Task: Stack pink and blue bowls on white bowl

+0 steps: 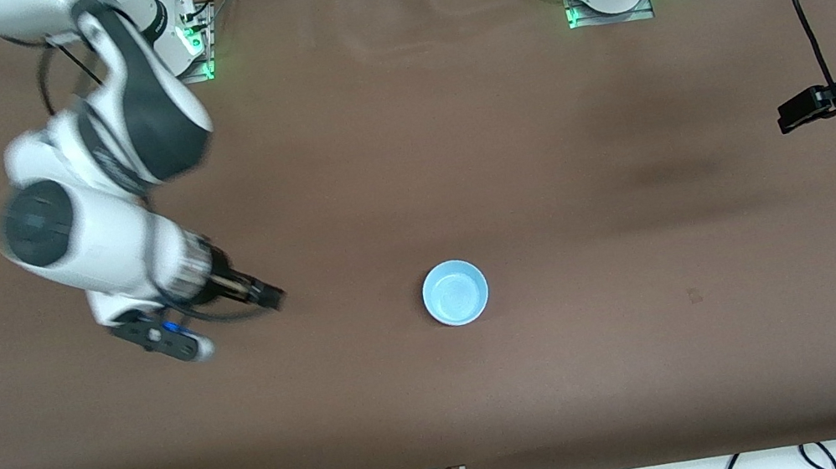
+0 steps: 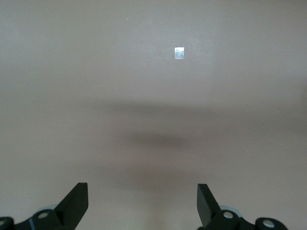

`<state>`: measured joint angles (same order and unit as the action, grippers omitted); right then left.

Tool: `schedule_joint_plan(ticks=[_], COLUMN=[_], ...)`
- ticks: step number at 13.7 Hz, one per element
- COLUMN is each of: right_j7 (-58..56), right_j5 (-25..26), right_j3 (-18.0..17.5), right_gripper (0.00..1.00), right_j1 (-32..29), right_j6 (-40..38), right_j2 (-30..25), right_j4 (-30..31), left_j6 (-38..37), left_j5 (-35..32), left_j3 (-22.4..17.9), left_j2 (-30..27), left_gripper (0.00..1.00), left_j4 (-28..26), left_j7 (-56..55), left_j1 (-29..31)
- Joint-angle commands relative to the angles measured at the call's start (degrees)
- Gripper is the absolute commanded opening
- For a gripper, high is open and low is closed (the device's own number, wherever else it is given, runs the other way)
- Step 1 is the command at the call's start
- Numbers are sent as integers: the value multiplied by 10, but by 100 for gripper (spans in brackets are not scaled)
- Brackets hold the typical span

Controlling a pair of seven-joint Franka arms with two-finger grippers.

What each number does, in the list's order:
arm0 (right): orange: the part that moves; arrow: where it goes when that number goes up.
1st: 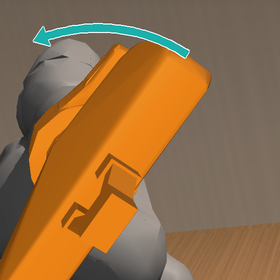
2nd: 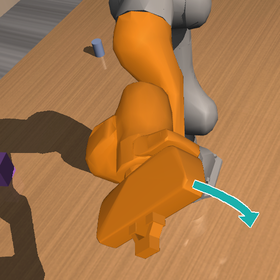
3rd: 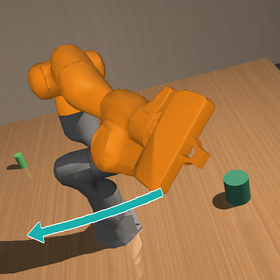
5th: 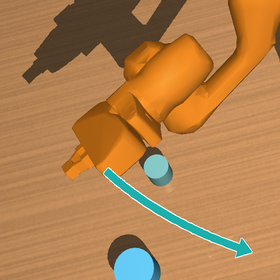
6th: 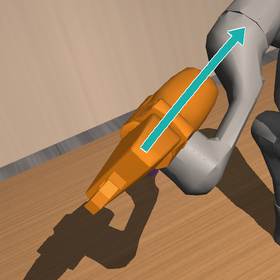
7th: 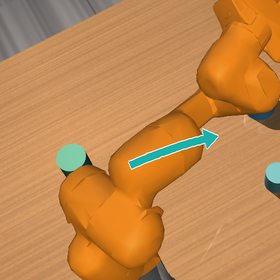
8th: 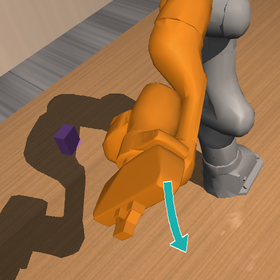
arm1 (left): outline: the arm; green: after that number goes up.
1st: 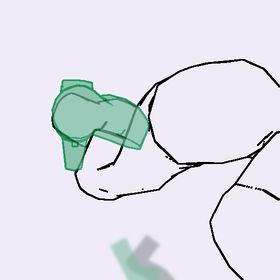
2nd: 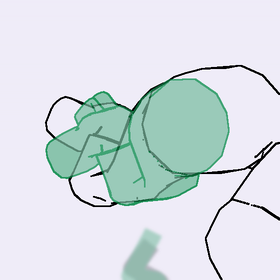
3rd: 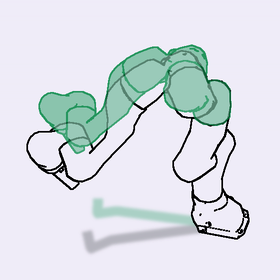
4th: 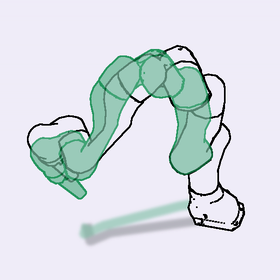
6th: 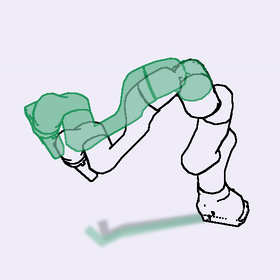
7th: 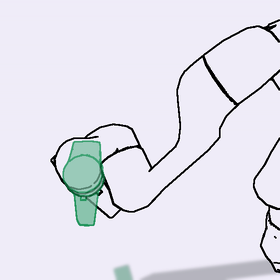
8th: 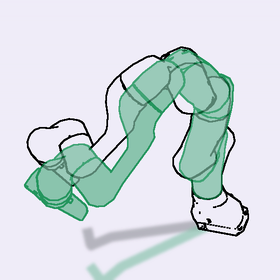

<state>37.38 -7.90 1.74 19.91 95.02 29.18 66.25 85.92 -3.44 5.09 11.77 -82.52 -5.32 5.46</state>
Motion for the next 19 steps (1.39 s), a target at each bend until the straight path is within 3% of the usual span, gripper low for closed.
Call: schedule_joint_plan(ticks=[1, 4, 8, 12, 19], right_j7=[-108, -262, -392, -406, -418], right_j5=[-4, 2, 31, 75, 76], right_j3=[10, 10, 16, 14, 17], right_gripper=[99, 100, 100, 100, 100], right_j1=[-28, -88, -130, -126, -131], right_j6=[-32, -72, -99, -93, -94], right_j2=[-155, -243, -263, -258, -243], right_j4=[148, 222, 217, 209, 183], left_j6=[0, 0, 0, 0, 0], left_j5=[18, 19, 19, 19, 19], left_j3=[3, 3, 3, 3, 3], left_j2=[4, 4, 4, 4, 4], left_gripper=[100, 100, 100, 100, 100], left_j4=[10, 10, 10, 10, 10], left_j7=[9, 9, 9, 9, 9], left_j1=[5, 6, 6, 5, 6])
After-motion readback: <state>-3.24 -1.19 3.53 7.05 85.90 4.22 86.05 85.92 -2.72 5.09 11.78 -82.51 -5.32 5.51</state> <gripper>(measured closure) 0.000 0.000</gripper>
